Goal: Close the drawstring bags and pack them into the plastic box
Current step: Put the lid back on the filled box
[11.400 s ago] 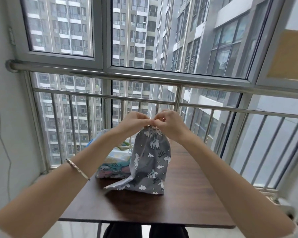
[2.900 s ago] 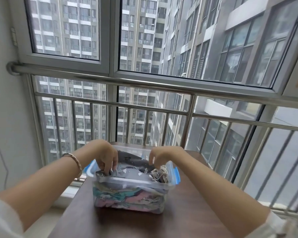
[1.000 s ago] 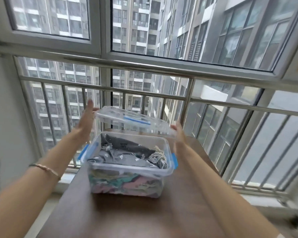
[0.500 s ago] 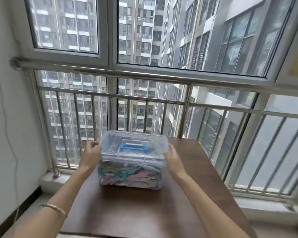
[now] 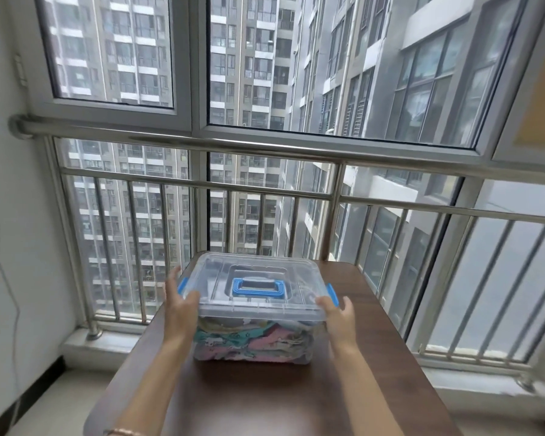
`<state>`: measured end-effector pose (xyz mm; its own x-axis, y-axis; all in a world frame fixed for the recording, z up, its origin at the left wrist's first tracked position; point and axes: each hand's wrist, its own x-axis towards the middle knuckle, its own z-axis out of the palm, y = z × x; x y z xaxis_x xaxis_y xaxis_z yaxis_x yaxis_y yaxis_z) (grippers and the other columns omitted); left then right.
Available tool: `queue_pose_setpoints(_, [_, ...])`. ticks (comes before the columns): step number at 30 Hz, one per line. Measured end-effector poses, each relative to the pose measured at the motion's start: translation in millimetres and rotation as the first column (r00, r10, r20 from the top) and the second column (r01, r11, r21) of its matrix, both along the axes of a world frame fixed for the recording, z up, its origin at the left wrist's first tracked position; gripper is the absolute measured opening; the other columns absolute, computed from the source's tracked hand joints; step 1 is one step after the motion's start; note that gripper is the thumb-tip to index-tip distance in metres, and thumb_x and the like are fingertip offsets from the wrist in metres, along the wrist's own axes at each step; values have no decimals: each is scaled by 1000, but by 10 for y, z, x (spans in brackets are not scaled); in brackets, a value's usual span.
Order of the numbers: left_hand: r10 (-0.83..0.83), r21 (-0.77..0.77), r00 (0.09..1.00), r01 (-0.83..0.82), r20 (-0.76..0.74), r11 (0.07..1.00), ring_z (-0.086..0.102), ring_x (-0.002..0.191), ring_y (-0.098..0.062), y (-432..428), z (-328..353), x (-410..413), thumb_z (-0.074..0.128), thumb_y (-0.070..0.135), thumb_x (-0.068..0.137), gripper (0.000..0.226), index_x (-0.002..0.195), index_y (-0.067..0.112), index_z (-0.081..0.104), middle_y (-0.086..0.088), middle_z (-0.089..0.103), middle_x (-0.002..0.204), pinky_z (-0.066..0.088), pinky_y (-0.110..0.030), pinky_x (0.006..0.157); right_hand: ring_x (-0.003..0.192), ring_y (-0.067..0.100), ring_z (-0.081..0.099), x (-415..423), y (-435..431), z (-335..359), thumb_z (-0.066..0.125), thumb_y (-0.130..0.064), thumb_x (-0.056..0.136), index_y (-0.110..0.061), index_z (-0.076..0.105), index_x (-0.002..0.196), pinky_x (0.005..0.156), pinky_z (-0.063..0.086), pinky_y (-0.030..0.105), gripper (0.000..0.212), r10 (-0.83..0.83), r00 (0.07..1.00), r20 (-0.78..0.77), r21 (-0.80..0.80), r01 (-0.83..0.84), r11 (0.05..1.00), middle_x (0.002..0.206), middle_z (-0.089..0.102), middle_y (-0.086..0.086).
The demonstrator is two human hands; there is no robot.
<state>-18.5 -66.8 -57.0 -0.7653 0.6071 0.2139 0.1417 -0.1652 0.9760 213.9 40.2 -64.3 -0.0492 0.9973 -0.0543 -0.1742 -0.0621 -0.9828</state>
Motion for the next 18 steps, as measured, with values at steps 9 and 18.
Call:
queue_pose_setpoints(9, [104,83,992,-109,70,991,55,55,-13,32,-147,170,55,1,83,74,142,40,32,8,62,126,45,-29,52,123,12,54,310,1,-39,63,-12,83,-13,42,144,105,45,41,64,-92,964,249,271,21,962,140,53,0])
queue_pose_setpoints(18, [76,10,997,-76,9,997,67,75,-15,1,-90,96,59,5,82,53,129,28,47,6,62,126,51,-31,61,123,15,55,296,69,-12,63,-8,84,-6,47,141,100,46,28,59,-103,965,241,262,37,964,138,55,5])
